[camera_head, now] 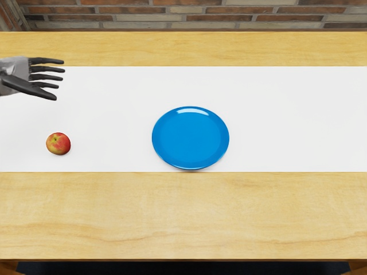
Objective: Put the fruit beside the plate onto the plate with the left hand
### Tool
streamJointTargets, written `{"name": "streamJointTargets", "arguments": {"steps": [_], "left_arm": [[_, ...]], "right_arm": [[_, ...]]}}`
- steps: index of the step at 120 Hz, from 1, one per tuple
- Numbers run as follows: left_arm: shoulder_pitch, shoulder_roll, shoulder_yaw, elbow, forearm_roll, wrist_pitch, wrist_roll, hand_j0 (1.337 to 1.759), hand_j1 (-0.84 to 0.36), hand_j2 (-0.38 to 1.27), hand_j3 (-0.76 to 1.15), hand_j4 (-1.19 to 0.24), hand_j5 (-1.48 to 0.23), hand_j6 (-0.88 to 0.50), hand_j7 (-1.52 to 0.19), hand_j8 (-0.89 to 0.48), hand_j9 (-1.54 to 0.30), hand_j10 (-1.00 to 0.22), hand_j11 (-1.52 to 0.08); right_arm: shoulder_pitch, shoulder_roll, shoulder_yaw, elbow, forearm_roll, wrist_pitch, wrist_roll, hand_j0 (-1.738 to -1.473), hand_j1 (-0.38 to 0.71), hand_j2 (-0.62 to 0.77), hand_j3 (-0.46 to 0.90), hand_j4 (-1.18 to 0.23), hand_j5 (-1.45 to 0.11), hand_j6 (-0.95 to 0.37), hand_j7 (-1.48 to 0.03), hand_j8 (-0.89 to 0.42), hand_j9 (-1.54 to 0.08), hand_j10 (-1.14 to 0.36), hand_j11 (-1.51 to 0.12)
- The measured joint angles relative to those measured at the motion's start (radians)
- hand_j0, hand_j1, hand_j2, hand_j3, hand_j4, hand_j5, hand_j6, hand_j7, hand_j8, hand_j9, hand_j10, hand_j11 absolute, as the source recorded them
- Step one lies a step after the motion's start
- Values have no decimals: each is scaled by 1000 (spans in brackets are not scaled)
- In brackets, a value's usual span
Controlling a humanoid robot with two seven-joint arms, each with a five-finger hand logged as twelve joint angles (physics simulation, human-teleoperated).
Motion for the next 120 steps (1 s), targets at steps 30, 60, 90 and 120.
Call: {"name": "streamJointTargets", "arguments": {"steps": [30,60,90,120], "left_arm": [[-5,65,0,-102,82,0,5,1658,56,51,0,-247,-319,-247,-319,-246,-319,-246,-319],[79,304,-3,-526,355,13,8,1658,56,52,0,-249,-320,-249,-320,-249,-320,-248,-320],[144,296,2,-697,587,369,35,1658,57,53,0,-253,-321,-254,-321,-254,-321,-252,-320],[132,191,110,-711,737,687,227,1658,58,54,0,-253,-321,-255,-321,-254,-321,-253,-320]], "right_arm": [[1,0,1,0,0,0,2,-1658,-308,-7,0,-35,-45,-35,-45,-35,-45,-35,-45],[2,0,1,0,0,0,2,-1658,-308,-7,0,-35,-45,-35,-45,-35,-45,-35,-45],[4,0,2,0,0,0,1,-1658,-308,-7,0,-35,-45,-35,-45,-35,-45,-35,-45],[11,0,2,0,0,0,1,-1658,-308,-7,0,-35,-45,-35,-45,-35,-45,-35,-45]]}}
